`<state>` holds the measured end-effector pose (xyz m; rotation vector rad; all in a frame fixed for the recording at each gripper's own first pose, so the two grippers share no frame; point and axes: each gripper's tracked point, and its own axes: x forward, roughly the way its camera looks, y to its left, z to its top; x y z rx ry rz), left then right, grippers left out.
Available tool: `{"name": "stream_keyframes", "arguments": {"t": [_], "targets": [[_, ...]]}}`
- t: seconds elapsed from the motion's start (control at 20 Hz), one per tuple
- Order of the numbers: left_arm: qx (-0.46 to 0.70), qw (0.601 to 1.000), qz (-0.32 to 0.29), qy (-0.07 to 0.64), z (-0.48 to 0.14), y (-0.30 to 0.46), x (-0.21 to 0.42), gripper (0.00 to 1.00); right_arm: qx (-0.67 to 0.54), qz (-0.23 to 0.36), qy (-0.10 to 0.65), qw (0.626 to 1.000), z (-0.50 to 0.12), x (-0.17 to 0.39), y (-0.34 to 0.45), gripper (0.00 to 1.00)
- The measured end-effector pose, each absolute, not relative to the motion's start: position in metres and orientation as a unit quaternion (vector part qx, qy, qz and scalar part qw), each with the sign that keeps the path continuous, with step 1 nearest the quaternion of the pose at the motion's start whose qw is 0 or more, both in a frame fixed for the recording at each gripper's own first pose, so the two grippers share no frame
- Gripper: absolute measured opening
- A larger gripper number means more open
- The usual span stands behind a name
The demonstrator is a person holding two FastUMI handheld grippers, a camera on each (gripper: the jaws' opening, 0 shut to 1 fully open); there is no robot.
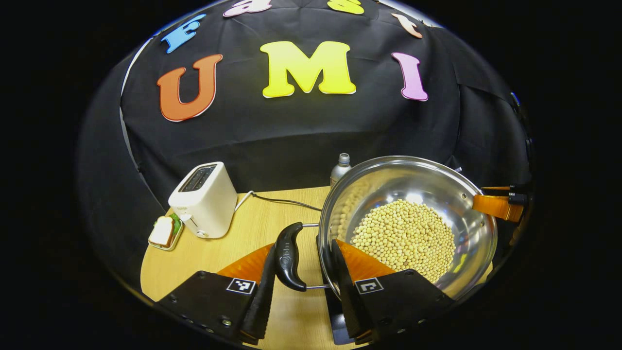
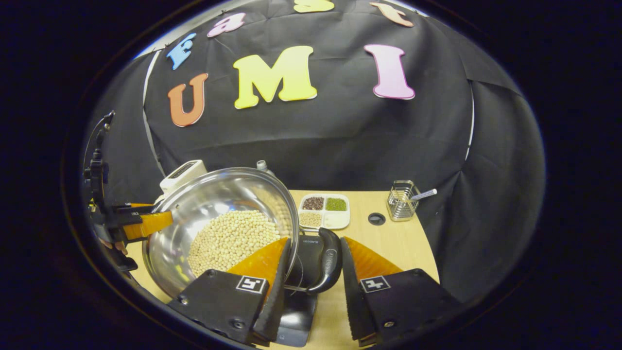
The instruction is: First push the handle of the pot to place it horizontally, then grasp the pot with both hands and set it on the induction cooktop.
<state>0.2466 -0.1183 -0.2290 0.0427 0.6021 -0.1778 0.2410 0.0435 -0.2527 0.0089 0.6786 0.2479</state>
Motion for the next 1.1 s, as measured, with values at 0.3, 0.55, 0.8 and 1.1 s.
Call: {"name": "stream_keyframes", "arguments": {"t": [0.3,0.55,0.8,1.1], "targets": [[0.009,0.944,-0.091,0.316,-0.274,-0.129,0.256,0.59,0.009,0.114,0.351,0.930,-0.301,0.249,0.038,0.54],[0.015,0.941,-0.084,0.328,-0.306,-0.134,0.263,0.59,0.032,0.102,0.372,0.922,-0.342,0.249,0.038,0.54],[0.011,0.947,-0.078,0.311,-0.316,-0.133,0.267,0.59,0.056,0.096,0.356,0.928,-0.354,0.252,0.039,0.55],[0.005,0.951,-0.082,0.299,-0.318,-0.130,0.264,0.60,0.063,0.098,0.343,0.932,-0.353,0.254,0.038,0.59]]}}
